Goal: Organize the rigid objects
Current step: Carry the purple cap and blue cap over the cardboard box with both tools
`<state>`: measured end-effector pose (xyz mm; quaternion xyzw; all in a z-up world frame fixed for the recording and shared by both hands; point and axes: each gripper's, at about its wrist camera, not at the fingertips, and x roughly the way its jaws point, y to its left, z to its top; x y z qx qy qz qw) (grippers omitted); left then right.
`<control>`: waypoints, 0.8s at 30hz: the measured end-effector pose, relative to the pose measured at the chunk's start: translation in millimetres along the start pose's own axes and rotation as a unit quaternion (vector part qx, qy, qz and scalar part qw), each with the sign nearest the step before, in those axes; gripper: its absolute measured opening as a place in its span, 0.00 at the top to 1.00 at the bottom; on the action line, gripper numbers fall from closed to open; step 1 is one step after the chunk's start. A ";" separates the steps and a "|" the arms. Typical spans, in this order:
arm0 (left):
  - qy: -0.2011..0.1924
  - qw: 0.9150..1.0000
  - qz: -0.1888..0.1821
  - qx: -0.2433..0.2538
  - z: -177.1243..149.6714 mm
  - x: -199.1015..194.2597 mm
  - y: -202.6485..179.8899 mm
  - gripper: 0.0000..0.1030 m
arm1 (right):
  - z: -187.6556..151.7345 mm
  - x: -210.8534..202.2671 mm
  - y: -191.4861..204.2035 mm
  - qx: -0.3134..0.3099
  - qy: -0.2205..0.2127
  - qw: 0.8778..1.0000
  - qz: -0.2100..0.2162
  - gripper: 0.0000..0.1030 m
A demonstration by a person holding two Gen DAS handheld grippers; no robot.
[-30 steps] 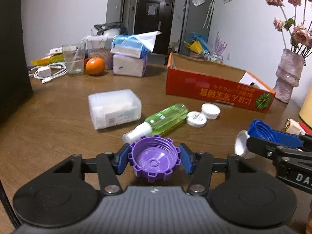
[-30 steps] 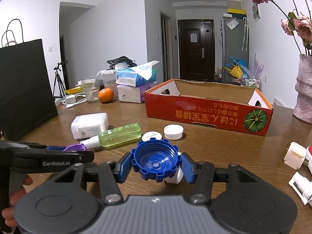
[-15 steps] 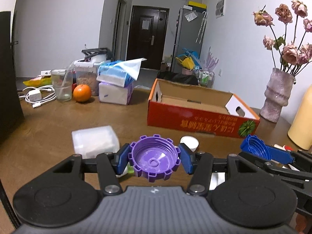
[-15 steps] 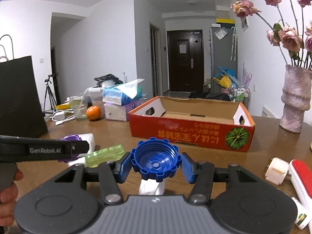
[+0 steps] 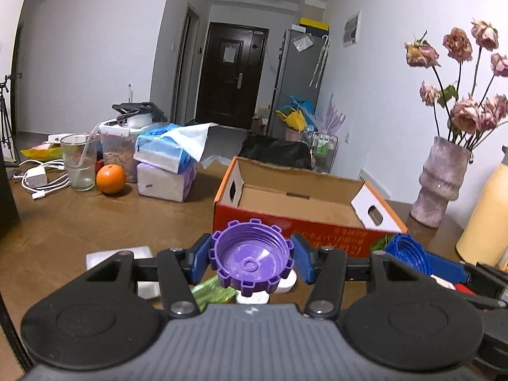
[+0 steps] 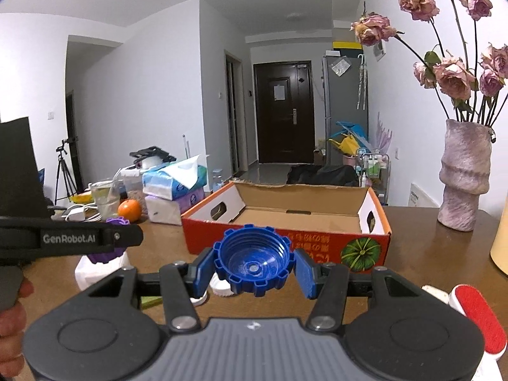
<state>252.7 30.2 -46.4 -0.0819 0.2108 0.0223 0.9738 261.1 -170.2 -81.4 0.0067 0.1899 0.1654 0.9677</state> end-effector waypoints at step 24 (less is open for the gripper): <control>-0.011 1.000 -0.012 -0.019 38.5 82.6 -34.7 0.47 | 31.0 64.7 -36.0 0.036 -0.004 0.999 -0.037 0.48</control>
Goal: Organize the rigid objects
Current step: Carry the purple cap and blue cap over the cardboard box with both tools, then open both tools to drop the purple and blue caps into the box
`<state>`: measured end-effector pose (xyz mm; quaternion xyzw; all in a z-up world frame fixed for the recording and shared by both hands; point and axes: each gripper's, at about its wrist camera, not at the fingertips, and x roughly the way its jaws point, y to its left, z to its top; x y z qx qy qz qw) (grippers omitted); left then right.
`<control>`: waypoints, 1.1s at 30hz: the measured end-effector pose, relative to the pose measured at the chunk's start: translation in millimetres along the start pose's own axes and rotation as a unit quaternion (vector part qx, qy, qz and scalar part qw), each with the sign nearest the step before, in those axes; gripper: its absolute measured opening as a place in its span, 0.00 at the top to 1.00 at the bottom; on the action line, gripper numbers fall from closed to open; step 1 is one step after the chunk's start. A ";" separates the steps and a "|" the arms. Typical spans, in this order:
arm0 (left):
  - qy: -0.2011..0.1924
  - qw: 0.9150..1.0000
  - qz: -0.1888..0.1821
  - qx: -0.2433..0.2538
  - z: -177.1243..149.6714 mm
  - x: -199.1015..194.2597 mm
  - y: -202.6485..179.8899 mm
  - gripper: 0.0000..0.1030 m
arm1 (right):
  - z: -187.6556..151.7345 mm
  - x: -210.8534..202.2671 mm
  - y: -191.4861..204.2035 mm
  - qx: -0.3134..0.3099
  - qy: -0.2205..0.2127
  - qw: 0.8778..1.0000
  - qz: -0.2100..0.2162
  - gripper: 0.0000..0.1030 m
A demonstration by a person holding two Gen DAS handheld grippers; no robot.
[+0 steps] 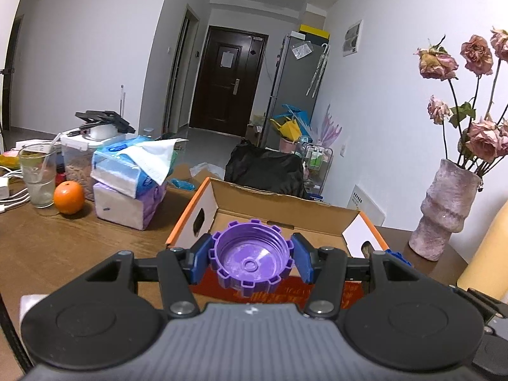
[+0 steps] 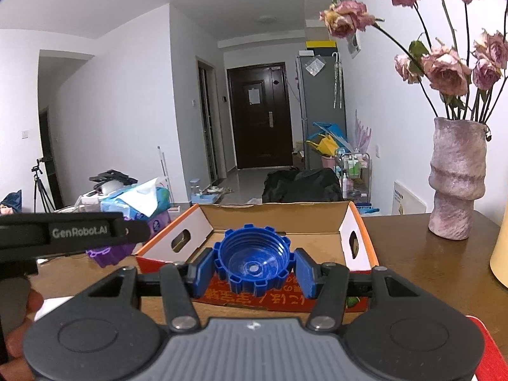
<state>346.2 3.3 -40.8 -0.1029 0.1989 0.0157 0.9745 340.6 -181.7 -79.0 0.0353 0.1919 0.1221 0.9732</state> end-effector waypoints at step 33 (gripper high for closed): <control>0.038 0.998 0.044 0.004 25.4 134.9 6.2 0.47 | 19.1 137.4 -17.3 0.009 0.053 0.996 -0.067 0.48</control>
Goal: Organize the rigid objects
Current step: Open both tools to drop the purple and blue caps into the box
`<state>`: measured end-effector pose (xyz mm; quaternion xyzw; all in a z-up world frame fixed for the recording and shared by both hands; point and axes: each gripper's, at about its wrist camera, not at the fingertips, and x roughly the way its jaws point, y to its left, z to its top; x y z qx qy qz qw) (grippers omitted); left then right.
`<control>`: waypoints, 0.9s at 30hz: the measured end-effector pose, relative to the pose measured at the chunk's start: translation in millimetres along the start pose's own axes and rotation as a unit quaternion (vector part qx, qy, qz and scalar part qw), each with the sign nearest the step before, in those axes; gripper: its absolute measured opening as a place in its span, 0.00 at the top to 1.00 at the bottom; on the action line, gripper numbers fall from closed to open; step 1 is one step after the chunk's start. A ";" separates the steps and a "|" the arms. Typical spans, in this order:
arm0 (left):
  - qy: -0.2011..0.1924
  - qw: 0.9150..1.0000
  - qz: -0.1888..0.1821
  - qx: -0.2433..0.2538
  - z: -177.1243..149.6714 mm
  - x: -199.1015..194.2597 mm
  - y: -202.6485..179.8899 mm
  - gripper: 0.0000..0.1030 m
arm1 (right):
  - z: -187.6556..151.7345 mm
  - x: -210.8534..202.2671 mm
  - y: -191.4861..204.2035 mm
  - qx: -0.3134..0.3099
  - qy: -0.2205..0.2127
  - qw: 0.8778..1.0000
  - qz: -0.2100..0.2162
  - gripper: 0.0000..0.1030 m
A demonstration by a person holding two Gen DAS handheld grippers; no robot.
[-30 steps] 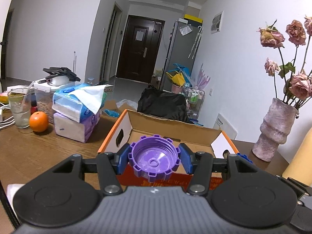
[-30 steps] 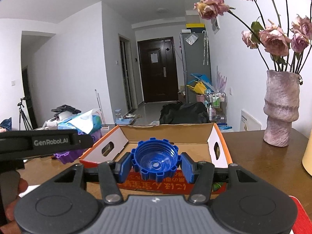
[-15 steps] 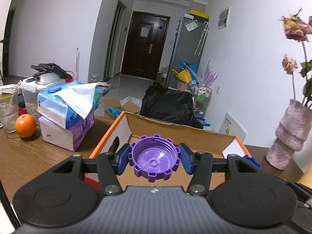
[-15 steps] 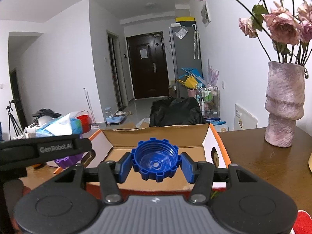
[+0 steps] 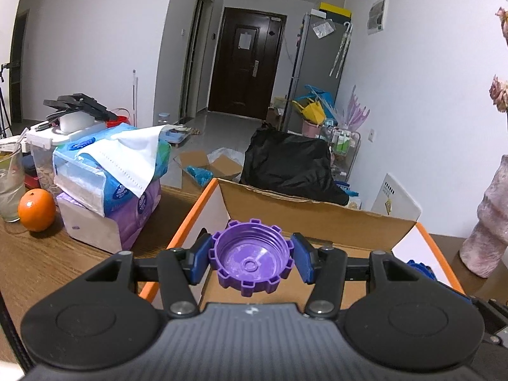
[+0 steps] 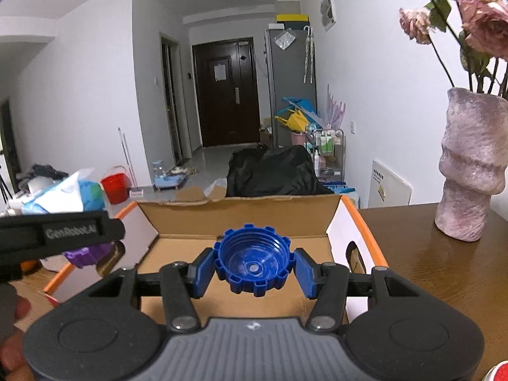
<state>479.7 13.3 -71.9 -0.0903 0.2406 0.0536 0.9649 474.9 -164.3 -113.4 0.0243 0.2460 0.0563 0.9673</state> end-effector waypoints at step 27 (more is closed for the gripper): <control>-0.017 1.000 0.018 0.004 0.8 -13.7 3.8 0.00 | -2.3 -8.0 -11.2 0.036 -0.005 0.999 -0.018 0.00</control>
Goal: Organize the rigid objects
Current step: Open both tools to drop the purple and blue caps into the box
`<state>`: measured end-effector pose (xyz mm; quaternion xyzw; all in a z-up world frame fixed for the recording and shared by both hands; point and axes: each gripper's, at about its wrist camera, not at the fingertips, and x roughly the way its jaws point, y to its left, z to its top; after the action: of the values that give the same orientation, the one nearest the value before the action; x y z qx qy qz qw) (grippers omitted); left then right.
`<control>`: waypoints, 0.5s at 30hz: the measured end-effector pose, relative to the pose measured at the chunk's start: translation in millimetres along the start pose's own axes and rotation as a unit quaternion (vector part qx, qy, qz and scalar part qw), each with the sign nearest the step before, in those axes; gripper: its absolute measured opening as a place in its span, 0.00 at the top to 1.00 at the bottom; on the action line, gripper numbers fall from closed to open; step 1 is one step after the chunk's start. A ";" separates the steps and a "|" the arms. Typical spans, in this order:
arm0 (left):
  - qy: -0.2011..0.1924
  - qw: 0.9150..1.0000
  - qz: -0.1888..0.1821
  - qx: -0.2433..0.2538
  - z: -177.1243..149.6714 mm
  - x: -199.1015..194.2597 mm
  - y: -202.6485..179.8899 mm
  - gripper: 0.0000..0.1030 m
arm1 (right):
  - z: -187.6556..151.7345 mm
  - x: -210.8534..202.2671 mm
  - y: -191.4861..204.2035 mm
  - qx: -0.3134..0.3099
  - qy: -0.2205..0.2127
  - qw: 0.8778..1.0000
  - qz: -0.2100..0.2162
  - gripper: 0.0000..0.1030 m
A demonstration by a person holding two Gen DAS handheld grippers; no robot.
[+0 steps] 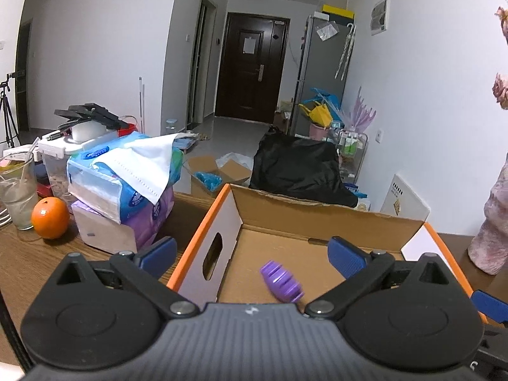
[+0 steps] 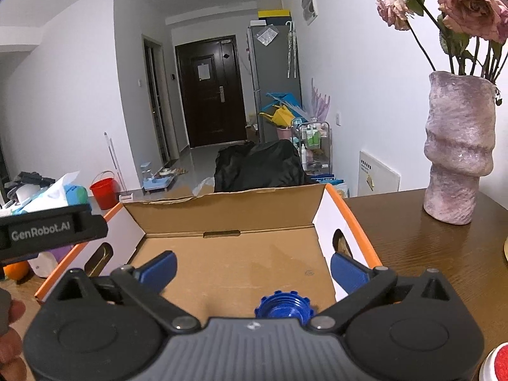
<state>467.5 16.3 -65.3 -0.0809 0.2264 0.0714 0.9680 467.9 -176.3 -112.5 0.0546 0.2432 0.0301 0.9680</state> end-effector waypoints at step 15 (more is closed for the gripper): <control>-0.031 0.999 0.011 0.020 -6.2 -37.6 0.1 0.00 | 0.8 -28.5 -10.3 -0.001 -0.028 1.000 -0.005 0.00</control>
<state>431.4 11.4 -53.9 -0.0570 0.1985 0.0798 0.9752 443.6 -189.0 -99.7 0.0532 0.2167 0.0245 0.9745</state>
